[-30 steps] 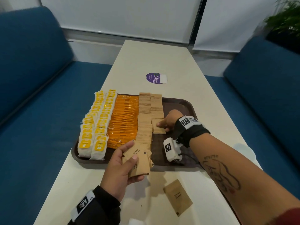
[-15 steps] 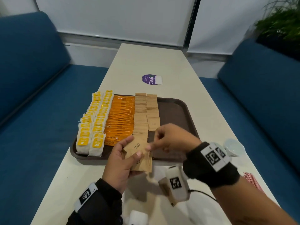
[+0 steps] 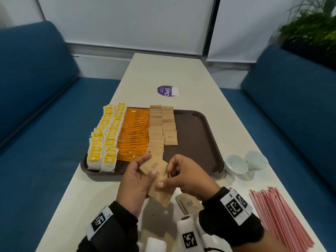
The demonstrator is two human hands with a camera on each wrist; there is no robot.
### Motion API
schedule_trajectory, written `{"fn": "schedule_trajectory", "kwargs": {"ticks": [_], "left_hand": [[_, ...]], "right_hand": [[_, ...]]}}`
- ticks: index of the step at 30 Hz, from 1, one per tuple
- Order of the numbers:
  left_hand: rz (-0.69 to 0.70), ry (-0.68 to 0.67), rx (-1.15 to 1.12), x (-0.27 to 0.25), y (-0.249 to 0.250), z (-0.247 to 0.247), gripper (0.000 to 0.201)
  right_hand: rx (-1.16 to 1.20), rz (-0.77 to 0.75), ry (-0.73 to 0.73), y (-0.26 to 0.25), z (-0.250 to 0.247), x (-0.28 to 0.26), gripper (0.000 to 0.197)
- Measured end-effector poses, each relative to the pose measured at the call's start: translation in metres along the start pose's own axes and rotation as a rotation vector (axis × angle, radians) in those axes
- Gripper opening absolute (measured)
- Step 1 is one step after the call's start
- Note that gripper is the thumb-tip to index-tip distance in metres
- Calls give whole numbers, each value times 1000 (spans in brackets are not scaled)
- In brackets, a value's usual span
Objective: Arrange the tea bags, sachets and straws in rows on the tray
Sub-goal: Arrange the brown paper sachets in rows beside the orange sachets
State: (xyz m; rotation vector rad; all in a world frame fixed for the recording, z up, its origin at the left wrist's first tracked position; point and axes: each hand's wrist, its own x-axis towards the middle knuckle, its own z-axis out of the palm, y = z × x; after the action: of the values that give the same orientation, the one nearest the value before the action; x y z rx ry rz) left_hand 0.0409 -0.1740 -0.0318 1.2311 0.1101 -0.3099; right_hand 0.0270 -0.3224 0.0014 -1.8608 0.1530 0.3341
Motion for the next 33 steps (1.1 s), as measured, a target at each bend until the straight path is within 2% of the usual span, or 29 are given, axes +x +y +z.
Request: {"fn": "schedule_trajectory", "kwargs": {"ticks": [4, 7, 9, 12, 15, 17, 18, 20, 22, 25, 28, 31, 33], "left_hand": [[40, 59, -7, 0, 2, 0, 30], [14, 88, 23, 2, 5, -3, 27], [-2, 96, 43, 3, 7, -6, 27], [-31, 101, 42, 4, 9, -8, 28], [-53, 99, 52, 6, 9, -7, 27], [-64, 102, 52, 7, 9, -7, 27], [-71, 104, 50, 8, 9, -8, 27], [-84, 102, 42, 10, 8, -9, 27], [-90, 102, 35, 13, 7, -12, 27], [-100, 99, 34, 17, 4, -15, 27], [-107, 84, 23, 20, 2, -16, 26], [-107, 66, 22, 22, 1, -14, 27], [-106, 57, 25, 23, 1, -14, 27]], "right_hand": [[-85, -1, -34, -3, -2, 1, 40], [-191, 0, -46, -17, -18, 1, 20], [-214, 7, 71, -29, -35, 9, 10], [-250, 47, 287, -38, -61, 42, 11], [-281, 147, 381, -39, -75, 78, 15], [-316, 218, 348, -32, -79, 99, 24], [-294, 239, 327, -29, -78, 106, 23], [-256, 266, 306, -24, -72, 117, 8], [-222, 317, 289, -17, -66, 129, 25], [-263, 447, 220, -15, -57, 138, 18], [-398, 443, 160, -14, -58, 142, 10], [-402, 377, 133, -12, -61, 144, 24], [-445, 370, 128, -13, -60, 143, 27]]}}
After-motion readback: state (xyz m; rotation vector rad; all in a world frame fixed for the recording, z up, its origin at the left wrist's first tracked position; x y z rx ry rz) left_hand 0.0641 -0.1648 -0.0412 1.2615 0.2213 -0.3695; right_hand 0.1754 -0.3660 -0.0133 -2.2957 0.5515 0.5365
